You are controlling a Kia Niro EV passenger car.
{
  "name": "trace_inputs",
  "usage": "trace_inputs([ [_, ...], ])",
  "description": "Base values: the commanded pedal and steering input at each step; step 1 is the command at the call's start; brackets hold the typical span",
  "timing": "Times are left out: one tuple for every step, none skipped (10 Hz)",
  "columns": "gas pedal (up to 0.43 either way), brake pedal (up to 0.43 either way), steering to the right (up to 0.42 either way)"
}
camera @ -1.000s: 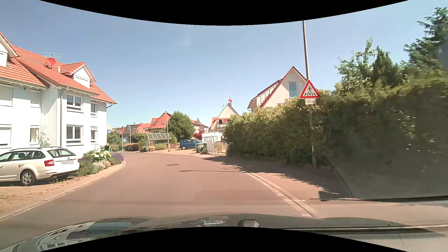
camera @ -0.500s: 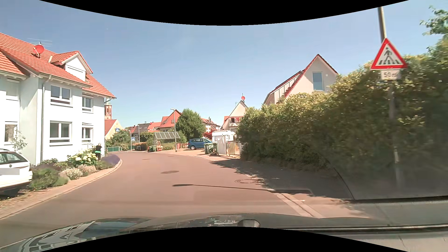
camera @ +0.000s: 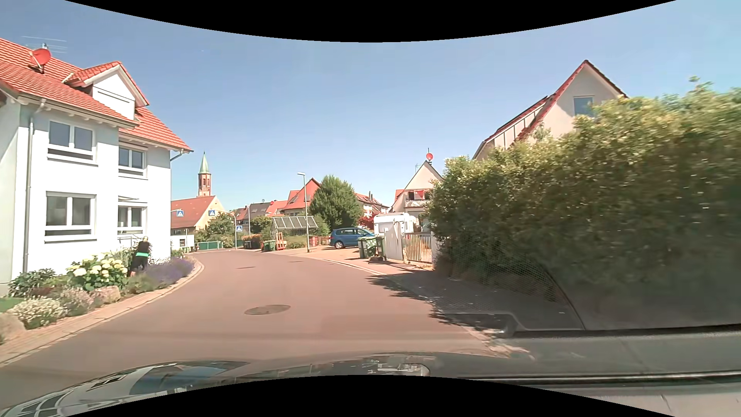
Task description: Follow the waypoints while adhering to traffic rules and regulations
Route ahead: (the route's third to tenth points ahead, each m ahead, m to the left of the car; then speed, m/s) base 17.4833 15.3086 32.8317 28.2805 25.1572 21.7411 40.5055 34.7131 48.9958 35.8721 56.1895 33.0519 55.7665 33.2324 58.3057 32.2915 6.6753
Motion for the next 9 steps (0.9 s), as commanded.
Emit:
trace_inputs([
  [0.047,0.0,-0.105],
  [0.047,0.0,-0.105],
  [0.047,0.0,-0.105],
  [0.047,0.0,-0.105],
  [0.047,0.0,-0.106],
  [0.047,0.0,-0.107],
  [0.047,0.0,-0.107],
  [0.047,0.0,-0.107],
  [0.047,0.0,-0.108],
])
